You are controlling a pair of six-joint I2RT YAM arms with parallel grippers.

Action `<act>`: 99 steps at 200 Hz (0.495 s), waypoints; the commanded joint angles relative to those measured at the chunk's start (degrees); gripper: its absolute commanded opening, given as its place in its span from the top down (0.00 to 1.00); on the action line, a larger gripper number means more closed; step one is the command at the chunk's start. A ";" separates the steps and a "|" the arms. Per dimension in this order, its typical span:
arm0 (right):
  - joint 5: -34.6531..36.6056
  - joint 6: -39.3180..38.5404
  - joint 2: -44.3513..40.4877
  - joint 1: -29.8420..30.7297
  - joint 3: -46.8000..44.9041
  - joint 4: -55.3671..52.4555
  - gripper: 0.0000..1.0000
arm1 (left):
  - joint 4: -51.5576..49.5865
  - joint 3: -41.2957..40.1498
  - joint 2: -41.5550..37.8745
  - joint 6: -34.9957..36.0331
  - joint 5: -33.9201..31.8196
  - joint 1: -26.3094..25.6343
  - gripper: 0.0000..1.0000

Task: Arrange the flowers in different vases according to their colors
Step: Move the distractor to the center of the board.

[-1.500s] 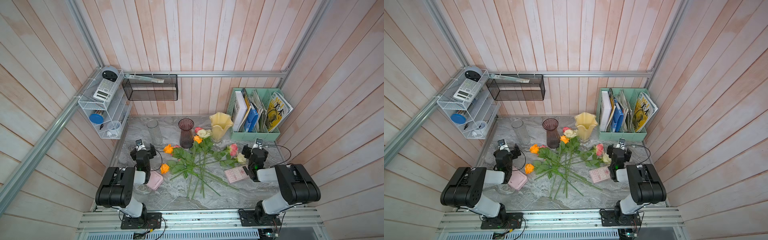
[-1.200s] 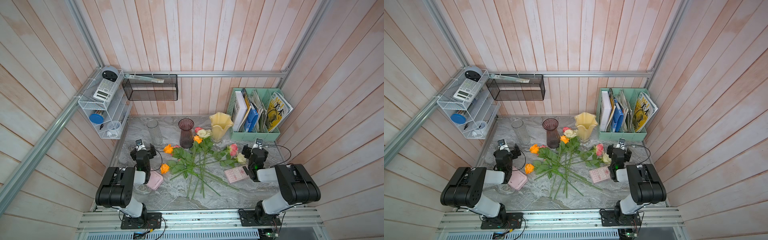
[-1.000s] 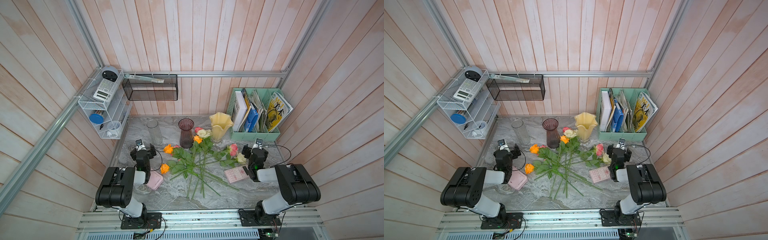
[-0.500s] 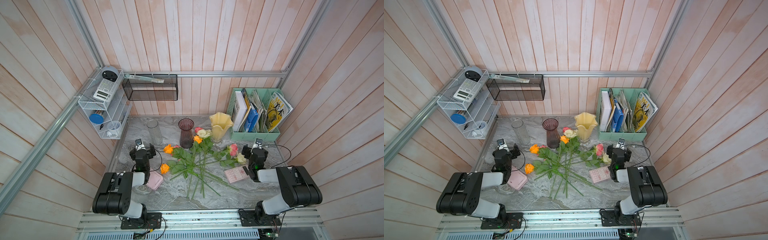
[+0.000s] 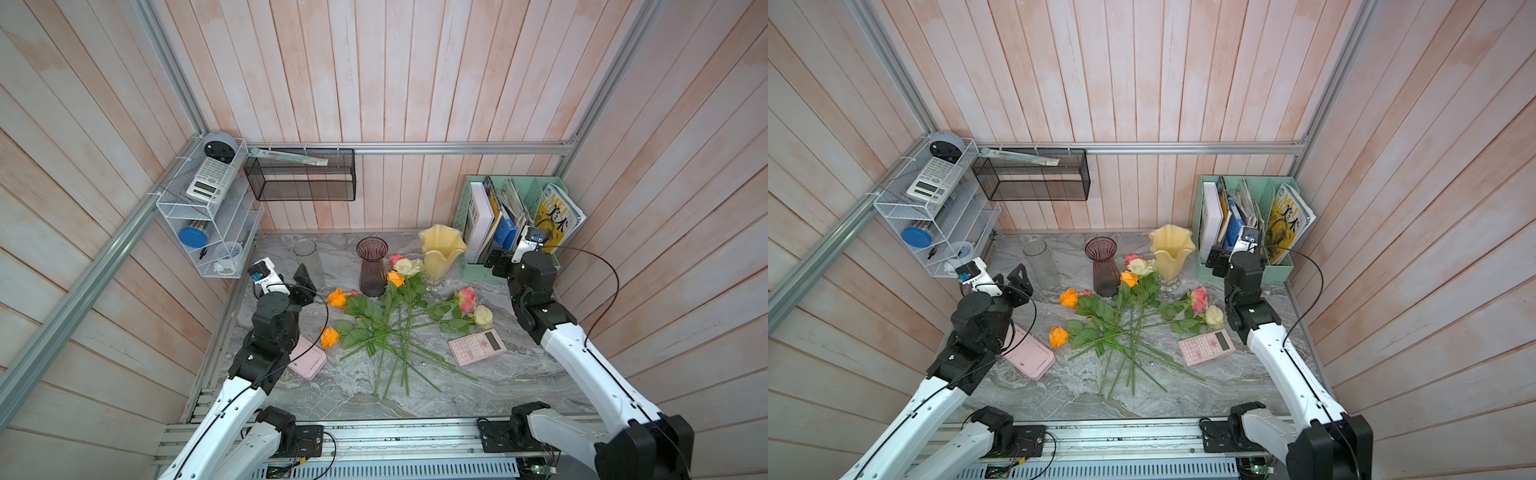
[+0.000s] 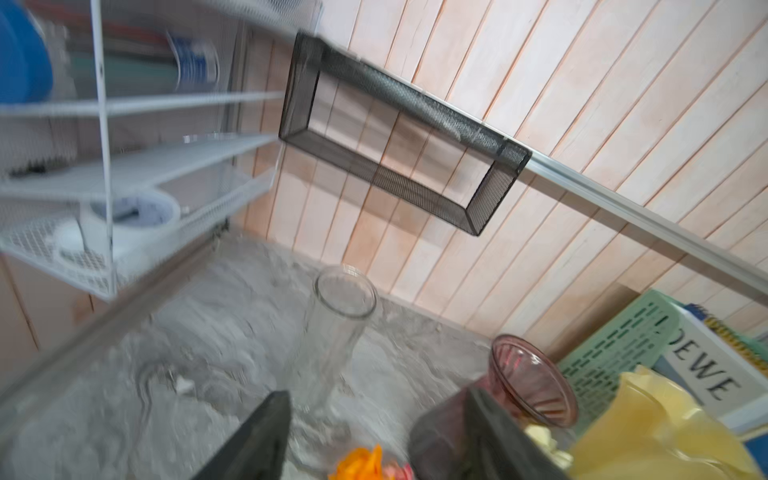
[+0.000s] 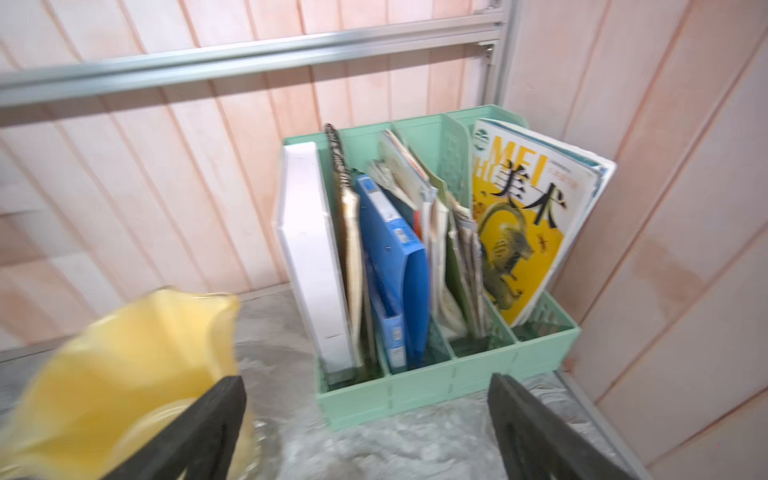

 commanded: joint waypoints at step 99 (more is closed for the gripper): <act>-3.91 25.26 2.78 27.85 -5.74 -36.82 0.06 | -13.01 -23.72 0.30 -41.72 0.79 -24.03 1.00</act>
